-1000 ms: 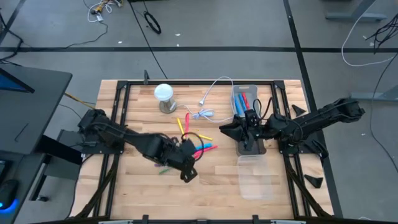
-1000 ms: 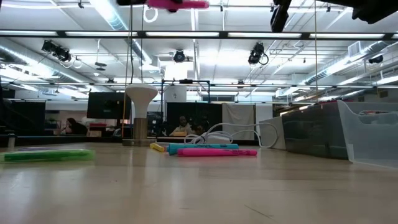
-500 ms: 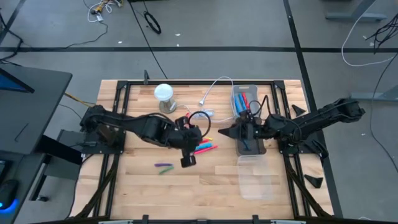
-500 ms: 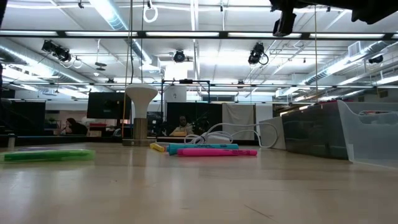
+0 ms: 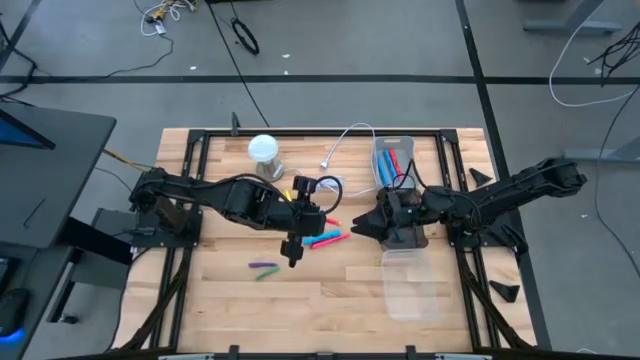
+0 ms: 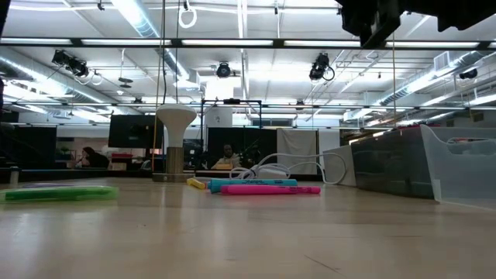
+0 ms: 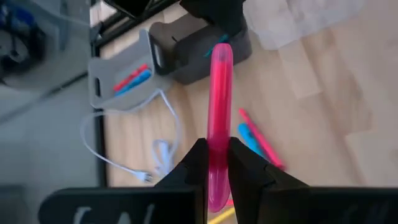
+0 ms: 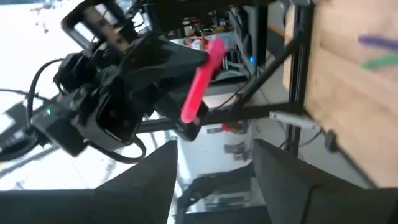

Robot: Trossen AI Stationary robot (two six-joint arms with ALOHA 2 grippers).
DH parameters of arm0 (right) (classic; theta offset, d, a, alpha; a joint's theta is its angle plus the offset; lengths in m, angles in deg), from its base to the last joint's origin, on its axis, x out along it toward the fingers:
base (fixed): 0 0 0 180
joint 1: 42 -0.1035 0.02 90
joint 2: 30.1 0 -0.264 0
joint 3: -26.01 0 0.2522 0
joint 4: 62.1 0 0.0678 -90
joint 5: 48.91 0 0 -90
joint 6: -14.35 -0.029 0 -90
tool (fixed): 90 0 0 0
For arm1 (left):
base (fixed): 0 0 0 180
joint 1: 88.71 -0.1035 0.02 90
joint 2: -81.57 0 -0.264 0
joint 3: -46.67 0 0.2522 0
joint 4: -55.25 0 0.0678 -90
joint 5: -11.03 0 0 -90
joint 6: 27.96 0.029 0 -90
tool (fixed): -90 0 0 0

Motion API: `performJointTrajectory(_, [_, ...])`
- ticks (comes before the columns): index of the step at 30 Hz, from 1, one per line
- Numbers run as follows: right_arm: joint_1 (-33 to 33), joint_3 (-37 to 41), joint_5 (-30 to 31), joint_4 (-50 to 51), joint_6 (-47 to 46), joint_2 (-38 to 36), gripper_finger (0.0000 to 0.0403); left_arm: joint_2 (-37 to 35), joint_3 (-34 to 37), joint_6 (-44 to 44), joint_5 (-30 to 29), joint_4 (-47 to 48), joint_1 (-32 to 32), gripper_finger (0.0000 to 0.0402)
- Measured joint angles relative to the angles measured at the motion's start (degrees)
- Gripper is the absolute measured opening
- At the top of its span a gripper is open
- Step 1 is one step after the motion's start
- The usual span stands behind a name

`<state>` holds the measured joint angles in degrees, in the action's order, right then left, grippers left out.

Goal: Pick & Place Markers
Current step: Put the pink mini marker into the black bin

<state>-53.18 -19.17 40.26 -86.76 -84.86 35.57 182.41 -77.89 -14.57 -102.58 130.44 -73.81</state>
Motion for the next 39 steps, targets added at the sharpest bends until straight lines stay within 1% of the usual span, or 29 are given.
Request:
performJointTrajectory(6, [0.0,-0.02,-0.2,2.14,-7.0,0.0,0.0208,0.0,0.0,11.31,-2.08,-0.59,0.51,0.0039])
performJointTrajectory(10, [0.0,-0.02,1.35,3.66,-8.35,0.0,0.0208,0.0,0.0,17.62,-2.21,-1.14,0.99,0.0039])
performJointTrajectory(13, [0.0,-0.03,2.66,3.5,-8.32,0.0,0.0208,0.0,0.0,20.2,-2.09,-2.67,1.45,0.0039])
performJointTrajectory(17, [0.0,-1.81,2.93,3.35,-6.54,0.37,0.0208,0.0,0.0,21.97,-1.74,-5.15,1.48,0.0039])
performJointTrajectory(21, [0.0,-5.25,2.73,3.54,-4.73,2.54,0.0208,0.0,0.0,24.3,0.17,-7.43,1.44,0.0039])
performJointTrajectory(25, [0.0,-8.53,0.23,3.84,-3.3,5.36,0.0208,0.53,0.0,26.19,0.17,-8.87,1.46,0.0039])
performJointTrajectory(30, [-0.71,-12.05,-0.79,3.72,-3.35,8.61,0.0208,0.52,0.45,26.35,0.19,-9.37,1.39,0.0039])
performJointTrajectory(33, [-0.72,-13.16,-3.0,3.82,-3.35,10.14,0.0207,0.55,0.61,26.34,-0.6,-9.23,1.39,0.0039])
performJointTrajectory(39, [-0.9,-13.2,-3.36,3.88,-3.68,10.27,0.0207,0.52,0.61,26.32,-0.75,-8.88,1.48,0.0039])
